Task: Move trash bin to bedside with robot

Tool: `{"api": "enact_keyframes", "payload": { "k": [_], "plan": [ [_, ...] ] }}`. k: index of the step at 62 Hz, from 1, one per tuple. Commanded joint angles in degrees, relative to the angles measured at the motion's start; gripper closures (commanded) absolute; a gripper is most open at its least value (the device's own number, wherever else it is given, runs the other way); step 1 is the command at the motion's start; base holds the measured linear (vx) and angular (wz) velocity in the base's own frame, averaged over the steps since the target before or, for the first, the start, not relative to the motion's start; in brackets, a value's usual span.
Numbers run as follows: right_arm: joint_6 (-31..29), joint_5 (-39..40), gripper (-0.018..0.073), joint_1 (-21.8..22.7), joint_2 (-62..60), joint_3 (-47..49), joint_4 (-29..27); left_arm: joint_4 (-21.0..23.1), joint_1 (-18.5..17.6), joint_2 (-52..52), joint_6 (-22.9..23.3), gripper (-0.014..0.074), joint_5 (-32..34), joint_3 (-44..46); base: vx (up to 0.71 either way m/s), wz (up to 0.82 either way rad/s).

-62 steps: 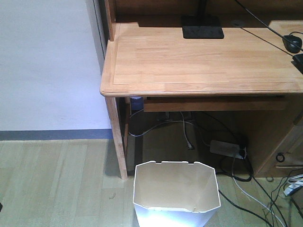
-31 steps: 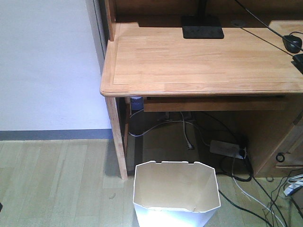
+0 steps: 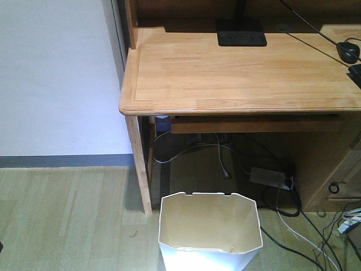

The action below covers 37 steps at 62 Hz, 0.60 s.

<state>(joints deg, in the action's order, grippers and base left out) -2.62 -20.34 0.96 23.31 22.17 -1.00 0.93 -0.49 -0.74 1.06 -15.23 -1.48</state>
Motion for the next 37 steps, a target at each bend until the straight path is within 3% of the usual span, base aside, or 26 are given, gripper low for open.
{"api": "enact_keyframes", "payload": {
  "k": [1, 37],
  "plan": [
    [-0.27, 4.71, 0.0060, 0.09, 0.71, 1.99, 0.53, 0.13, -0.34, -0.71, 0.25, 0.0602, 3.98, -1.07, 0.00, 0.00],
    [-2.82, 4.21, 0.0060, 0.04, 3.71, 1.99, -4.85, 0.13, -0.34, -0.71, 0.25, 0.0602, 3.98, -1.07, 0.00, 0.00]
  ]
}}
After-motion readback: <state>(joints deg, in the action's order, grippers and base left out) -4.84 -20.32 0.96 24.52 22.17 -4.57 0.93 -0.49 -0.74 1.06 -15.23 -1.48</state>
